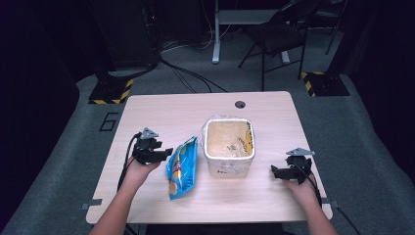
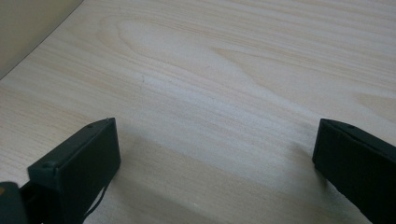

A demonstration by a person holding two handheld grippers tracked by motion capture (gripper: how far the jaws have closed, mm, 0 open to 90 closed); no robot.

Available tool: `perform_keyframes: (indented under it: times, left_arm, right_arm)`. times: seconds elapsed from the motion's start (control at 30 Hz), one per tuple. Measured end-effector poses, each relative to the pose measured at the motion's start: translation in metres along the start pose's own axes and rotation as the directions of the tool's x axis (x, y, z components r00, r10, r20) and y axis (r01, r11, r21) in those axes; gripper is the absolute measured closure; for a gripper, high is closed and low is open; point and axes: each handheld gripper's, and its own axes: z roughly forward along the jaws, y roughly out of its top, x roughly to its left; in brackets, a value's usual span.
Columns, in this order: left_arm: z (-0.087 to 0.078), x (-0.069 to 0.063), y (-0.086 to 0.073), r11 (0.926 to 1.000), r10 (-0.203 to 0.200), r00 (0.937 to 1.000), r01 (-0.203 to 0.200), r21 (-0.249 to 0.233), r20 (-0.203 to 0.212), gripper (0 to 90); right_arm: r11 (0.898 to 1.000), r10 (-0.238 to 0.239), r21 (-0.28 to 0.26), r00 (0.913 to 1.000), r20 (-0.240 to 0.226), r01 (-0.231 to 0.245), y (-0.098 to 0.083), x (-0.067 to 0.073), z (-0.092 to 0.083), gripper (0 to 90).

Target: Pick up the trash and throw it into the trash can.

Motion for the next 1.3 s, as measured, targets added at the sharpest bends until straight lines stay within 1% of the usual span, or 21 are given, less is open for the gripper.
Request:
perform_keyframes:
  times: [0.03,0.17,0.23,0.27,0.5,0.57,0.67,0.7,0.77,1.1,1.13,1.2,1.3]
  left_arm:
    - [0.0,-0.002,0.003,1.0,0.007,1.0,-0.007,0.0,0.003,44.3]
    - [0.0,-0.005,0.008,0.9999,0.015,0.9998,-0.015,-0.002,0.014,46.7]
    - [0.0,-0.007,0.011,0.9995,0.031,0.9993,-0.032,0.005,0.021,47.3]
    - [0.001,-0.01,0.015,0.9993,0.036,0.9989,-0.036,0.005,0.031,48.1]
    - [0.005,-0.016,0.024,0.9991,0.041,0.9979,-0.041,0.002,0.05,49.2]
    - [0.007,-0.018,0.026,0.9993,0.036,0.9978,-0.036,-0.003,0.056,49.5]
    - [0.01,-0.021,0.029,0.9992,0.039,0.9973,-0.039,-0.002,0.063,50.1]
    - [0.01,-0.021,0.03,0.9988,0.049,0.9966,-0.049,0.004,0.066,50.5]
    - [0.013,-0.023,0.032,0.999,0.045,0.9967,-0.045,0.0,0.068,52.1]
    - [0.028,-0.027,0.038,0.9987,0.046,0.9947,-0.048,0.017,0.092,56.6]
    - [0.031,-0.028,0.039,0.9981,0.054,0.9943,-0.057,0.025,0.092,57.0]
    - [0.032,-0.029,0.04,0.9978,0.057,0.9941,-0.06,0.029,0.092,57.7]
    - [0.039,-0.03,0.04,0.9958,0.068,0.9941,-0.073,0.056,0.084,57.9]
  right_arm:
    - [1.0,0.0,0.0,1.0,0.0,0.0,0.0,0.0,0.0,0.1]
    - [1.0,0.0,0.0,1.0,0.0,0.0,0.0,0.0,0.0,0.1]
    - [1.0,0.0,0.0,1.0,0.0,0.0,0.0,0.0,0.0,0.1]
    - [1.0,0.0,0.0,1.0,0.0,0.0,0.0,0.0,0.0,0.1]
    - [1.0,0.0,0.0,1.0,0.0,0.0,0.0,0.0,0.0,0.1]
    - [1.0,0.0,0.0,1.0,0.0,0.0,0.0,0.0,0.0,0.1]
    - [1.0,0.0,0.0,1.0,0.0,0.0,0.0,0.0,0.0,0.1]
    - [1.0,0.0,0.0,1.0,0.0,0.0,0.0,0.0,0.0,0.1]
    - [1.0,0.0,0.0,1.0,0.0,0.0,0.0,0.0,0.0,0.1]
    - [1.0,-0.001,0.0,1.0,0.0,0.001,0.0,0.0,0.0,0.1]
    - [1.0,0.0,0.0,1.0,0.0,0.0,0.0,0.0,0.0,0.1]
    - [1.0,0.0,0.0,1.0,0.0,0.0,0.0,0.0,0.0,0.1]
    - [1.0,0.0,0.0,1.0,0.0,0.0,0.0,0.0,0.0,0.1]
